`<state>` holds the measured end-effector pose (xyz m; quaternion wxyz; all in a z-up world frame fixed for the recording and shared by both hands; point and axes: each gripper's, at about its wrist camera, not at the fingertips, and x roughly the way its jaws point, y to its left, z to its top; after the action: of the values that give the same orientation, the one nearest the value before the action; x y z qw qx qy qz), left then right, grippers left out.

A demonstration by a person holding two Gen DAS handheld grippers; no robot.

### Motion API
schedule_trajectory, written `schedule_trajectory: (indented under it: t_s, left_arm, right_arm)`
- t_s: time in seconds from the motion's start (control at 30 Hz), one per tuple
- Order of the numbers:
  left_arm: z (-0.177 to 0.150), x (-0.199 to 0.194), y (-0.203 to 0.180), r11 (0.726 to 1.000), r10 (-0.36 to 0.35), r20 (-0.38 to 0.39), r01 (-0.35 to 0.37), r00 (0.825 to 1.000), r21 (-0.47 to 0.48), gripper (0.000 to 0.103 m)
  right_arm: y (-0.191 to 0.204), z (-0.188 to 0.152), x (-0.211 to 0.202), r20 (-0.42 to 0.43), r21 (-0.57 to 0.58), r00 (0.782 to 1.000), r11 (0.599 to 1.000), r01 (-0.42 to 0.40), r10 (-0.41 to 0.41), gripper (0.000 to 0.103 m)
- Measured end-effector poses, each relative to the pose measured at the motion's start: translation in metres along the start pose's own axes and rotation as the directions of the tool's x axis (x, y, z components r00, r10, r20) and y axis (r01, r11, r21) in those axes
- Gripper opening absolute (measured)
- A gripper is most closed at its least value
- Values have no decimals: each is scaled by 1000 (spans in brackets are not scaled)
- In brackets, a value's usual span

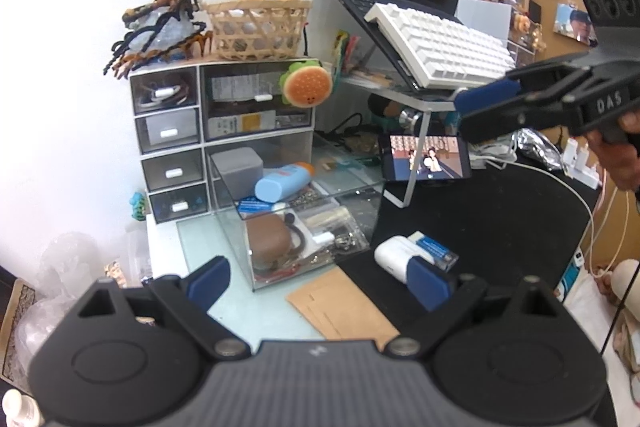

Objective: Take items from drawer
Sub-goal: 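Raise the right gripper and move it back toward the drawer unit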

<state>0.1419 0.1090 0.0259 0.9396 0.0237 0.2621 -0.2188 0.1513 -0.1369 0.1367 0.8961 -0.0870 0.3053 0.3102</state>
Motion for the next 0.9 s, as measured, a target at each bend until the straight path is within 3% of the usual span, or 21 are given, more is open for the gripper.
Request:
schedule_trajectory:
  t_s: [0.2,0.43,0.8,0.9]
  left_arm:
    - [1,1,4,1000,8,0,-8,1000,-7,96]
    - [-2,-6,9,1000,23,5,-23,1000,-11,96]
    - [-10,-7,19,999,29,-5,-29,1000,-24,96]
    - [-11,-6,20,999,28,-10,-28,1000,-22,96]
  right_arm:
    - [16,-9,21,-34,-12,999,1000,-15,15,75]
    - [25,-20,39,-51,64,999,998,-8,11,75]
    - [40,-39,54,-35,95,997,993,68,-65,75]
    - [41,-48,59,-29,108,995,990,96,-93,69]
